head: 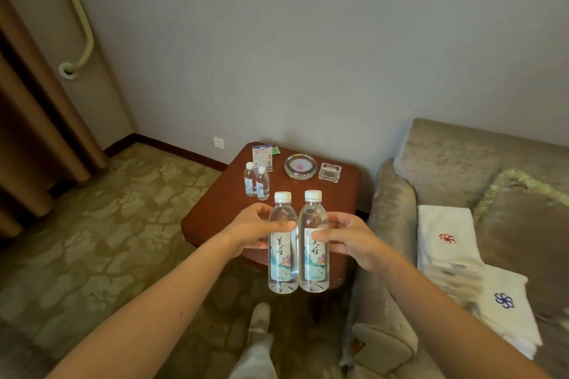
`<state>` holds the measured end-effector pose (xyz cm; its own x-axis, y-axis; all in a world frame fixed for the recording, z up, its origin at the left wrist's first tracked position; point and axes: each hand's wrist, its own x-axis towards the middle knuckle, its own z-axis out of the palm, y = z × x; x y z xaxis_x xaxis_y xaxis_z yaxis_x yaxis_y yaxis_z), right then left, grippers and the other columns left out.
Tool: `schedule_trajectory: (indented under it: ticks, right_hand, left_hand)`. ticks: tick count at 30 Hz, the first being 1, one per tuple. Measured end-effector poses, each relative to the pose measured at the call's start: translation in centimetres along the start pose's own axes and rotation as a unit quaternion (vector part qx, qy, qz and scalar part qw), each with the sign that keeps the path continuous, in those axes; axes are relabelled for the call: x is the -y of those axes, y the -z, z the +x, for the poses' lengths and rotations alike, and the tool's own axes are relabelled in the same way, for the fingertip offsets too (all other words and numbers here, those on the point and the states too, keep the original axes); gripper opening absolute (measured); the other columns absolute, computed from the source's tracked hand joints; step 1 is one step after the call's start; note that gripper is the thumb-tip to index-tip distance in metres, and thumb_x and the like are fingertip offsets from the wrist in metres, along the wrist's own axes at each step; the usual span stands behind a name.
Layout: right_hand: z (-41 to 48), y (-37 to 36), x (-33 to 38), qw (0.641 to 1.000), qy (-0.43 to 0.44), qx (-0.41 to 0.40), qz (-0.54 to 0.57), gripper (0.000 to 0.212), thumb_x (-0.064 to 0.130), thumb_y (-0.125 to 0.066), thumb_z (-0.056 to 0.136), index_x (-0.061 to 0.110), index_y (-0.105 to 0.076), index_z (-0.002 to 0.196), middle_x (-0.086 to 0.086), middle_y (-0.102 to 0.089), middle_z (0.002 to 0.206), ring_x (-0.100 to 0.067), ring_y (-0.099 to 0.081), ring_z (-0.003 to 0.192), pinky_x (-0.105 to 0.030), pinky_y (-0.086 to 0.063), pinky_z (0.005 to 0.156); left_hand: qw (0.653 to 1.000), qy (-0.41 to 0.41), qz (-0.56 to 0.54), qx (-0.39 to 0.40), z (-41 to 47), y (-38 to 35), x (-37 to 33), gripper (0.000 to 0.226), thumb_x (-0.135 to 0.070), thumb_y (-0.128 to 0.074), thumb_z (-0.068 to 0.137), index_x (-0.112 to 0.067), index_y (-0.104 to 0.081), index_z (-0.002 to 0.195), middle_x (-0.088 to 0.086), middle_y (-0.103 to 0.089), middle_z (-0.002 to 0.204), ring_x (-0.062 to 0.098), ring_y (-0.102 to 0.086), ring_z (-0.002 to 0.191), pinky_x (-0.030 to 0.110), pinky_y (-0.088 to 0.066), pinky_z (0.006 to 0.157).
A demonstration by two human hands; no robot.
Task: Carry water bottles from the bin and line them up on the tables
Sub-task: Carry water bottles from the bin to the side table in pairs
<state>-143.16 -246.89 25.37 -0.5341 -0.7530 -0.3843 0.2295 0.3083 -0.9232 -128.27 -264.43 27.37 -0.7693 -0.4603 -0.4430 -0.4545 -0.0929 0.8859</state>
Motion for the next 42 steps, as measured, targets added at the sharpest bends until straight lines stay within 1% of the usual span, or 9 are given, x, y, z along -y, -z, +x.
schedule_trajectory:
  ticks: [4,8,10,15,21,24,31,36,42]
  right_hand:
    - [7.1,2.4,1.6,1.0,0.007,-0.027,0.005,0.048,-0.001,-0.081,0.074,0.011,-0.067,0.119,-0.008,-0.075,0.111,-0.022,-0.071,0.105,-0.043,-0.056,0.095]
    - [15.6,4.4,3.3,0.998,0.009,-0.063,0.006,0.048,0.002,-0.083,0.072,0.015,-0.069,0.116,-0.005,-0.075,0.108,-0.023,-0.071,0.103,-0.045,-0.056,0.094]
    - [19.9,5.4,3.8,0.997,0.005,-0.082,0.001,0.047,0.006,-0.085,0.071,0.017,-0.07,0.114,-0.003,-0.075,0.107,-0.022,-0.071,0.103,-0.044,-0.057,0.092]
    - [29.3,7.5,3.4,0.991,-0.018,-0.128,0.021,0.05,0.002,-0.084,0.072,0.017,-0.067,0.116,0.0,-0.075,0.108,-0.017,-0.072,0.099,-0.03,-0.059,0.079]
    - [37.7,9.0,-0.9,0.984,-0.035,-0.167,0.055,0.057,-0.005,-0.083,0.069,0.014,-0.064,0.119,0.003,-0.074,0.108,-0.008,-0.072,0.096,-0.019,-0.056,0.068]
    - [40.9,9.4,-3.9,0.981,-0.042,-0.176,0.064,0.059,-0.009,-0.082,0.068,0.016,-0.062,0.118,0.004,-0.072,0.111,-0.005,-0.071,0.096,-0.017,-0.056,0.066]
    - [45.0,9.9,-9.7,0.981,-0.016,-0.184,0.055,0.061,-0.021,-0.075,0.069,0.017,-0.056,0.114,0.007,-0.068,0.109,0.002,-0.07,0.092,-0.02,-0.058,0.078]
    - [46.2,9.8,-12.4,0.984,0.002,-0.171,0.042,0.062,-0.024,-0.071,0.072,0.012,-0.05,0.118,0.008,-0.062,0.111,0.011,-0.067,0.086,-0.011,-0.053,0.068]
    - [47.2,9.5,-14.9,0.987,0.023,-0.159,0.006,0.062,-0.025,-0.073,0.069,0.018,-0.051,0.109,0.01,-0.064,0.108,0.006,-0.068,0.09,-0.016,-0.054,0.072]
  left_hand:
    - [1.0,-0.014,0.015,0.014,8.3,1.3,-2.4,0.058,-0.029,-0.085,0.074,-0.02,-0.054,0.122,0.002,-0.064,0.117,0.017,-0.066,0.106,0.032,-0.058,0.082]
    - [0.999,-0.017,0.017,0.031,17.9,2.9,-5.0,0.048,-0.024,-0.085,0.074,-0.024,-0.053,0.111,0.004,-0.065,0.114,0.013,-0.065,0.101,0.026,-0.056,0.073]
    - [0.999,-0.016,0.03,0.033,23.0,3.8,-5.8,0.053,-0.023,-0.086,0.072,-0.024,-0.052,0.114,0.005,-0.064,0.115,0.014,-0.064,0.103,0.027,-0.056,0.075]
    - [0.996,-0.017,0.077,0.044,34.5,5.0,-6.4,0.05,-0.025,-0.089,0.068,-0.034,-0.053,0.103,0.001,-0.064,0.113,0.016,-0.062,0.107,0.03,-0.056,0.081]
    - [0.993,-0.018,0.105,0.055,44.8,5.2,-3.0,0.064,-0.025,-0.09,0.065,-0.026,-0.054,0.118,-0.006,-0.062,0.118,0.013,-0.058,0.112,0.028,-0.05,0.088]
    - [0.995,-0.013,0.082,0.047,48.2,4.8,0.2,0.071,-0.019,-0.091,0.065,-0.024,-0.053,0.124,-0.005,-0.062,0.122,0.012,-0.058,0.114,0.026,-0.048,0.09]
    - [0.996,-0.045,0.066,0.036,52.8,3.5,5.7,0.066,-0.01,-0.09,0.063,-0.035,-0.052,0.11,-0.012,-0.063,0.115,0.003,-0.058,0.106,0.017,-0.046,0.085]
    - [0.994,-0.068,0.074,0.052,54.3,3.4,8.3,0.067,-0.008,-0.089,0.064,-0.031,-0.052,0.116,-0.009,-0.064,0.117,0.007,-0.059,0.103,0.018,-0.046,0.081]
    - [0.99,-0.1,0.084,0.049,54.7,3.4,11.1,0.062,-0.009,-0.088,0.067,-0.034,-0.051,0.11,-0.007,-0.065,0.116,0.014,-0.057,0.094,0.028,-0.047,0.079]
